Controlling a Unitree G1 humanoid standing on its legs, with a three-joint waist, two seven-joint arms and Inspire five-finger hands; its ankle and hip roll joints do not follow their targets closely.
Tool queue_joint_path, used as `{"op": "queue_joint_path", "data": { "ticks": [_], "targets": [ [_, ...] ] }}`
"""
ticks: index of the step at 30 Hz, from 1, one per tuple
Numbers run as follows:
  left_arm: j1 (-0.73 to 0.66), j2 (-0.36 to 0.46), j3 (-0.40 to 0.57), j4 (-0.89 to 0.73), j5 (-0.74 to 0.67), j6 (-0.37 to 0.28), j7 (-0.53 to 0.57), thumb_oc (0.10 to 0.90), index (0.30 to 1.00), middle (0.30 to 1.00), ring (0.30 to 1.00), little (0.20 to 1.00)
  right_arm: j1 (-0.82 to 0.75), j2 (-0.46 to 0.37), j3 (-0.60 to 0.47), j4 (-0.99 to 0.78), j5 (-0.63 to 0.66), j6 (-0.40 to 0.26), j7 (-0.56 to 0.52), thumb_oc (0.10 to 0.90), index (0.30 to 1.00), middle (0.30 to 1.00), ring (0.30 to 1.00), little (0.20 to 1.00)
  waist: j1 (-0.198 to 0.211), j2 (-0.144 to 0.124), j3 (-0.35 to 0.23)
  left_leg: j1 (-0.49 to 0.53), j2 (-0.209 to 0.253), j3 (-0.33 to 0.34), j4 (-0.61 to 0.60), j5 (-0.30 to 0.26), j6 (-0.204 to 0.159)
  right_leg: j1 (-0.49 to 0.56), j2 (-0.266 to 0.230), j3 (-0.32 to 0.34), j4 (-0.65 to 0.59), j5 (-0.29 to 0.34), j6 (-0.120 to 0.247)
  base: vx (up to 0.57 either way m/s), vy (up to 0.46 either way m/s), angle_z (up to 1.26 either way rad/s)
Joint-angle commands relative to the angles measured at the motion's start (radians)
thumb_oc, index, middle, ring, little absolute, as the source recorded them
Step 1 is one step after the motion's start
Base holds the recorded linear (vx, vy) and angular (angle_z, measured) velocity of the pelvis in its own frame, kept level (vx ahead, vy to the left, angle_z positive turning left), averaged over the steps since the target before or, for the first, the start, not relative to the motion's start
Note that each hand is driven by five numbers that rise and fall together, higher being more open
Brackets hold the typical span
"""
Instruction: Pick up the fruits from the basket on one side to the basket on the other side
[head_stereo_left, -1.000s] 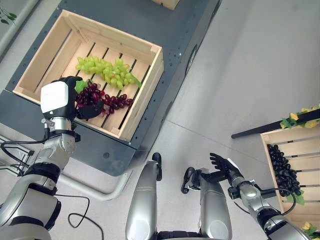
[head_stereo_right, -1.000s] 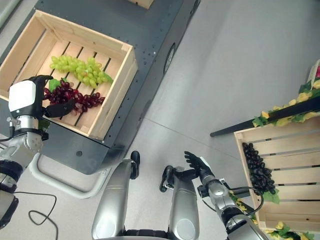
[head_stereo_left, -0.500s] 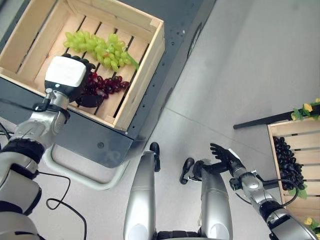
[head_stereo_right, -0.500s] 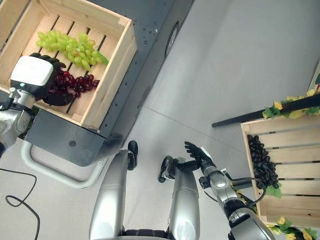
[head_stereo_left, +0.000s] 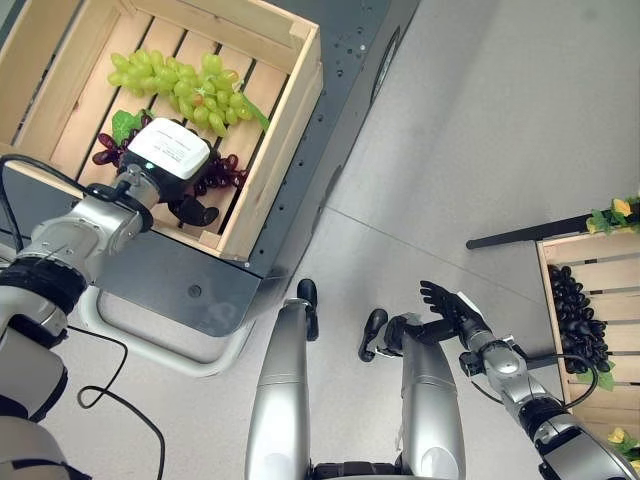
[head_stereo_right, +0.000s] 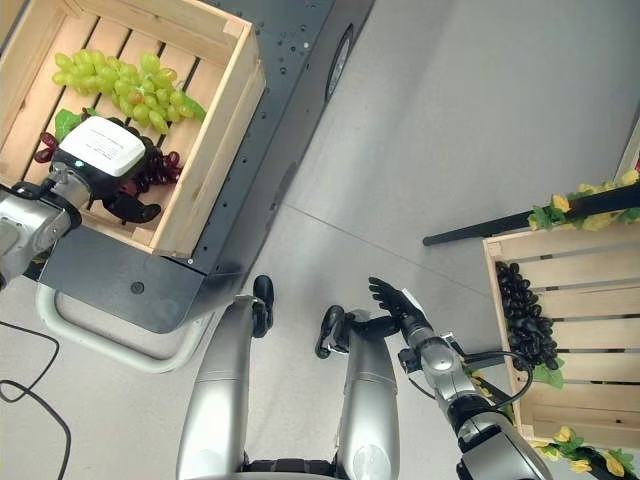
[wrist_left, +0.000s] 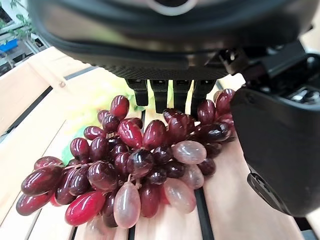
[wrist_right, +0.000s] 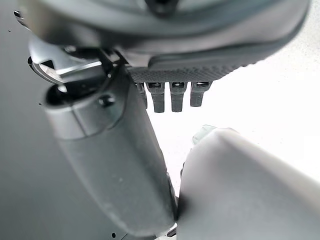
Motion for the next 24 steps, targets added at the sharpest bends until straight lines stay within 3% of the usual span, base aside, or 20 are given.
{"op": "queue_joint_path", "data": {
  "ticks": [1, 9, 13, 20, 23, 24],
  "targets": [
    [-0.076, 0.13, 0.014, 0.002, -0.025, 0.093, -0.024, 0.8, 0.9, 0.9, 0.9, 0.9, 0.066, -0.105, -0.042, -0.034, 0.036, -0.053, 0.02, 0.8, 0.9, 0.9, 0.9, 0.9, 0.01, 0.01, -0.014, 0.103, 0.006, 0.072, 0.023, -0.178, 0.032, 0.025, 0.0, -0.003, -0.106, 0.123, 0.025, 0.0, 0.0, 0.0],
    [-0.083, 0.113, 0.018, 0.072, 0.086, 0.257, -0.102, 0.8, 0.9, 0.9, 0.9, 0.9, 0.058, -0.093, -0.045, -0.036, 0.064, -0.062, 0.026, 0.8, 0.9, 0.9, 0.9, 0.9, 0.014, -0.006, -0.014, 0.059, 0.005, 0.061, 0.022, -0.172, 0.031, -0.011, 0.0, -0.018, -0.11, 0.138, 0.031, -0.01, -0.006, 0.03],
    [-0.067, 0.098, 0.038, 0.122, 0.166, 0.376, -0.135, 0.8, 0.9, 0.9, 0.9, 0.9, 0.063, -0.086, -0.031, -0.035, 0.066, -0.074, 0.031, 0.8, 0.9, 0.9, 0.9, 0.9, 0.015, -0.01, -0.014, 0.059, 0.008, 0.061, 0.013, -0.17, 0.032, -0.009, -0.001, -0.024, -0.122, 0.143, 0.033, 0.0, 0.0, 0.0],
    [-0.075, 0.076, 0.054, 0.16, 0.284, 0.471, -0.181, 0.8, 0.9, 0.9, 0.9, 0.9, 0.054, -0.07, -0.018, -0.046, 0.078, -0.075, 0.025, 0.8, 0.9, 0.9, 0.9, 0.9, 0.022, -0.023, -0.014, 0.047, 0.007, 0.05, 0.013, -0.169, 0.029, -0.013, -0.002, -0.038, -0.12, 0.144, 0.033, -0.01, -0.022, 0.0],
    [-0.073, 0.065, 0.062, 0.176, 0.278, 0.478, -0.164, 0.8, 0.9, 0.9, 0.9, 0.9, 0.049, -0.063, -0.013, -0.043, 0.083, -0.081, 0.021, 0.8, 0.9, 0.9, 0.9, 0.9, 0.024, -0.029, -0.014, 0.049, 0.009, 0.047, 0.012, -0.172, 0.03, -0.01, -0.001, -0.045, -0.123, 0.144, 0.033, -0.03, -0.032, 0.09],
    [-0.065, 0.058, 0.068, 0.182, 0.266, 0.455, -0.132, 0.751, 0.827, 0.827, 0.827, 0.827, 0.047, -0.059, -0.012, -0.04, 0.084, -0.083, 0.019, 0.8, 0.9, 0.9, 0.9, 0.9, 0.025, -0.031, -0.014, 0.052, 0.01, 0.046, 0.01, -0.172, 0.03, -0.006, 0.0, -0.046, -0.124, 0.145, 0.034, -0.02, -0.029, 0.05]
  ]
}}
